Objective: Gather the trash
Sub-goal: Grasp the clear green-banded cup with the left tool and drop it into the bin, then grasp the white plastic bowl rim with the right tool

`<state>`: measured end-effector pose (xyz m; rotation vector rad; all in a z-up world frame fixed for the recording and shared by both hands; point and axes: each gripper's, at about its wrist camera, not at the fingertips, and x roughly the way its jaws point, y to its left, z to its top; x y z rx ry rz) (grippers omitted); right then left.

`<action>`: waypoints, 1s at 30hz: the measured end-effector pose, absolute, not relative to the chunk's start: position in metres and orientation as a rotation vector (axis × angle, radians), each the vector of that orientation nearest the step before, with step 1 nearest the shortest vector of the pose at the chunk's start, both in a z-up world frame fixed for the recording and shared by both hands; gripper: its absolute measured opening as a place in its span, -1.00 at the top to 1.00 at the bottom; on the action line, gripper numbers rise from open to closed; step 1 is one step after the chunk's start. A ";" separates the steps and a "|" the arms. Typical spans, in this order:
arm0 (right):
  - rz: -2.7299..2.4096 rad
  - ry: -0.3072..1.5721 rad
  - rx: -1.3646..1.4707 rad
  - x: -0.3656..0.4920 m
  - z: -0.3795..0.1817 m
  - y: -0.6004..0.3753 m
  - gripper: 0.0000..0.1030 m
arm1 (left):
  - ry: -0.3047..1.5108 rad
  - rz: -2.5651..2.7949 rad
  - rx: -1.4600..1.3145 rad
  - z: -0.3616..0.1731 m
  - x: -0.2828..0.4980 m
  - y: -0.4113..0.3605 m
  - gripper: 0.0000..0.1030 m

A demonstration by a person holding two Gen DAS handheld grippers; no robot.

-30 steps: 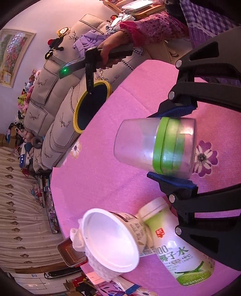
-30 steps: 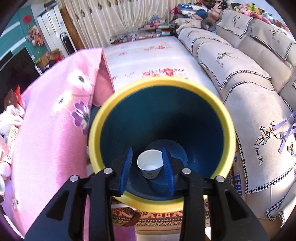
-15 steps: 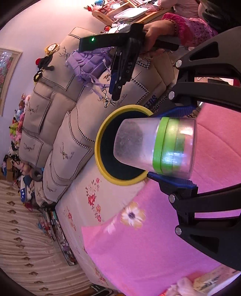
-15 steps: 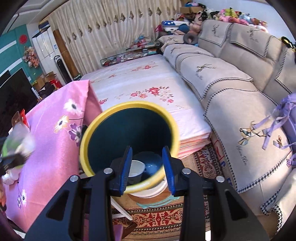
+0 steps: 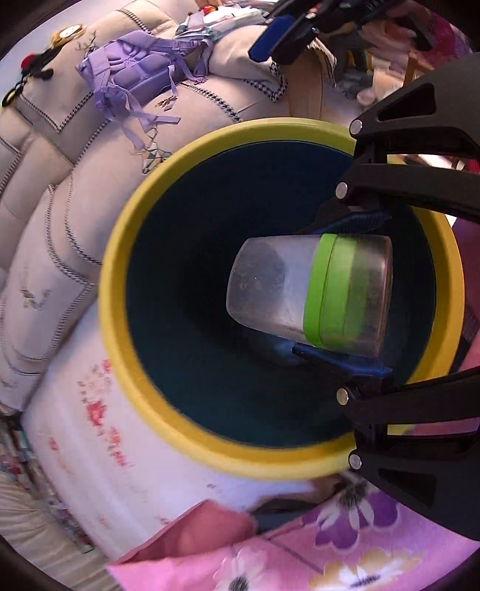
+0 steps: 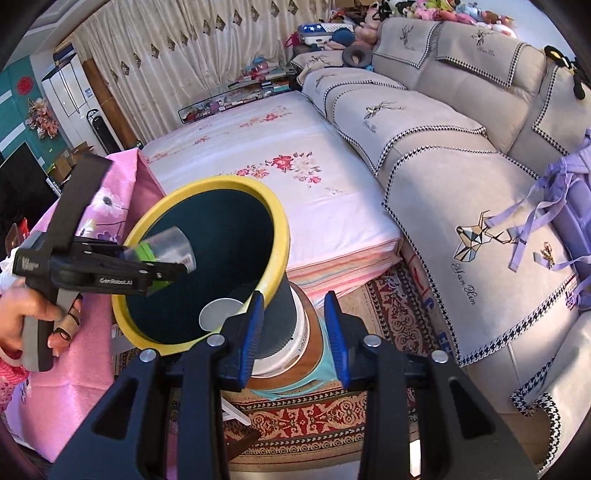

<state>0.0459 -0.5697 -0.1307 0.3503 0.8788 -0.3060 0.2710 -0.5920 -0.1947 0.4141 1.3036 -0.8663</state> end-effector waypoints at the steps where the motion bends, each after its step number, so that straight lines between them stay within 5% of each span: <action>1: -0.306 0.880 0.354 0.047 -0.133 -0.571 0.37 | 1.308 -0.853 0.422 -0.197 0.271 -0.596 -0.03; 13: -0.296 0.888 0.371 0.044 -0.140 -0.566 0.37 | 1.209 -0.872 0.366 -0.168 0.259 -0.571 -0.32; 16: -0.284 0.895 0.366 0.043 -0.140 -0.556 0.37 | 1.047 -0.880 0.288 -0.122 0.238 -0.533 -0.76; 19: -0.256 0.898 0.354 0.049 -0.137 -0.542 0.36 | 0.871 -0.866 0.237 -0.076 0.209 -0.487 -0.89; 30: -0.008 0.875 0.176 0.116 -0.098 -0.415 0.26 | 0.633 -0.566 0.084 -0.013 0.128 -0.257 -0.91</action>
